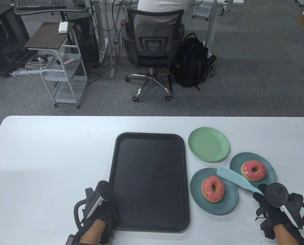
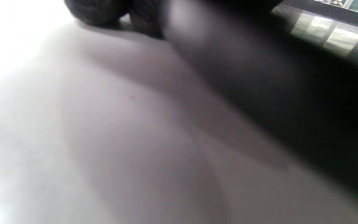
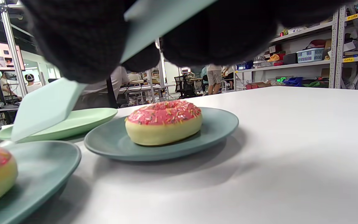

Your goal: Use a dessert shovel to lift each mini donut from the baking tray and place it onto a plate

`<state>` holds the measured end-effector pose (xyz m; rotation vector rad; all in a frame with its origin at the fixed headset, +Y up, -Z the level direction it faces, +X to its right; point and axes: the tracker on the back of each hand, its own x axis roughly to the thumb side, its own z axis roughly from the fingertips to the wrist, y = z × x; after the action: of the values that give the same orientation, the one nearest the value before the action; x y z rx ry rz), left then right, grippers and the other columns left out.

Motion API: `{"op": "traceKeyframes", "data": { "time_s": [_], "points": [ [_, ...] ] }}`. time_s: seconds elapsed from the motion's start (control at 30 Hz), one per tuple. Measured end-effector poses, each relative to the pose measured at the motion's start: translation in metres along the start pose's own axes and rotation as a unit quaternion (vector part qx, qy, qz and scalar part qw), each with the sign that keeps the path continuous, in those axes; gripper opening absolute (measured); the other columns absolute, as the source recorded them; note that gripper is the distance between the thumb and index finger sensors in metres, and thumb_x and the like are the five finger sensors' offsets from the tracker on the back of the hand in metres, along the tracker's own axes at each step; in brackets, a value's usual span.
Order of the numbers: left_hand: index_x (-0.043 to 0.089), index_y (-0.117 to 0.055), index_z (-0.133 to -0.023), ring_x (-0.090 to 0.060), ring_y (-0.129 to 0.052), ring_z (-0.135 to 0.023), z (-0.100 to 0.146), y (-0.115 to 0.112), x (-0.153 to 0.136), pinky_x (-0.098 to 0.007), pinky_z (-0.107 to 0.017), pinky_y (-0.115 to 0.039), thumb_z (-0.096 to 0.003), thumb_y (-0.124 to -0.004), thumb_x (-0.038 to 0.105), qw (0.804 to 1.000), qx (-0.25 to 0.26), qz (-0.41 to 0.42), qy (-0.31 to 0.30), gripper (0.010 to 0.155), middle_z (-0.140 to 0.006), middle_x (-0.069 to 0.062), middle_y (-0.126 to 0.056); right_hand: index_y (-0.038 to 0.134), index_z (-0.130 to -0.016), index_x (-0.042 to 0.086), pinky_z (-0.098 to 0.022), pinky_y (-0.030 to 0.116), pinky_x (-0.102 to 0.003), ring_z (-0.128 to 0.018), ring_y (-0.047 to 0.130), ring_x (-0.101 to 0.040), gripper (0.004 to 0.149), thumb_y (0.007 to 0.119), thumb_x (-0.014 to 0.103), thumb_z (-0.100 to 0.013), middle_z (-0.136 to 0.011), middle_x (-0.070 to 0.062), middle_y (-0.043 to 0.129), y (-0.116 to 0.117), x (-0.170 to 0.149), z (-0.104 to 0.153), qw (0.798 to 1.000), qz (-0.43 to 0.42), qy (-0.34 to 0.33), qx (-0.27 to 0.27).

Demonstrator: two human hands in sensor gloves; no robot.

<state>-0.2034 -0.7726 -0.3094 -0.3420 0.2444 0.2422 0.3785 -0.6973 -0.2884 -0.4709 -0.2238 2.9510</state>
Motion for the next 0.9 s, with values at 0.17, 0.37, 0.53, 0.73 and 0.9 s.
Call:
{"op": "traceKeyframes", "data": {
  "time_s": [0.17,0.37,0.53,0.73,0.9],
  "points": [
    [0.019,-0.042,-0.107,-0.015,-0.091,-0.051,0.0,0.0,0.0,-0.042,-0.045,-0.081,-0.0527,-0.07,0.041,1.0,0.0,0.0,0.0,0.065,-0.087,-0.003,-0.071,0.076,-0.088,0.021,-0.022,0.084,-0.042,-0.039,0.091,-0.03,0.055,0.087,0.047,-0.041,-0.063,-0.011,0.093,-0.01,0.009,-0.002,0.999,-0.043,0.002,-0.014],
    [0.019,-0.042,-0.107,-0.015,-0.091,-0.051,0.0,0.0,0.0,-0.042,-0.045,-0.081,-0.0527,-0.07,0.041,1.0,0.001,-0.002,0.0,0.065,-0.087,-0.003,-0.071,0.075,-0.089,0.017,-0.01,0.085,-0.037,-0.029,0.094,-0.027,0.056,0.084,0.048,-0.042,-0.058,-0.013,0.096,-0.024,0.045,-0.011,0.999,-0.044,-0.003,-0.03],
    [0.019,-0.042,-0.107,-0.015,-0.091,-0.051,0.0,0.0,0.0,-0.042,-0.045,-0.081,-0.0528,-0.07,0.041,1.0,0.001,-0.001,0.0,0.065,-0.087,-0.003,-0.071,0.076,-0.088,0.015,-0.006,0.086,-0.036,-0.026,0.095,-0.026,0.056,0.086,0.046,-0.042,-0.057,-0.014,0.097,-0.027,0.076,-0.029,0.998,-0.06,0.015,-0.022],
    [0.019,-0.042,-0.107,-0.015,-0.091,-0.051,0.0,0.0,0.0,-0.042,-0.045,-0.081,-0.0529,-0.07,0.041,1.0,0.002,-0.002,0.0,0.065,-0.087,-0.003,-0.071,0.071,-0.093,0.014,-0.009,0.087,-0.035,-0.031,0.095,-0.026,0.061,0.089,0.043,-0.043,-0.062,-0.015,0.095,-0.018,0.115,-0.073,0.995,-0.071,0.063,0.032],
    [0.019,-0.042,-0.107,-0.015,-0.091,-0.051,0.0,0.0,0.0,-0.042,-0.045,-0.081,-0.0529,-0.07,0.041,1.0,0.0,0.0,0.001,0.065,-0.087,-0.003,-0.071,0.066,-0.096,0.012,-0.017,0.089,-0.036,-0.038,0.094,-0.027,0.064,0.091,0.039,-0.044,-0.069,-0.016,0.091,-0.005,0.142,-0.108,0.988,-0.071,0.105,0.086]
  ]
}}
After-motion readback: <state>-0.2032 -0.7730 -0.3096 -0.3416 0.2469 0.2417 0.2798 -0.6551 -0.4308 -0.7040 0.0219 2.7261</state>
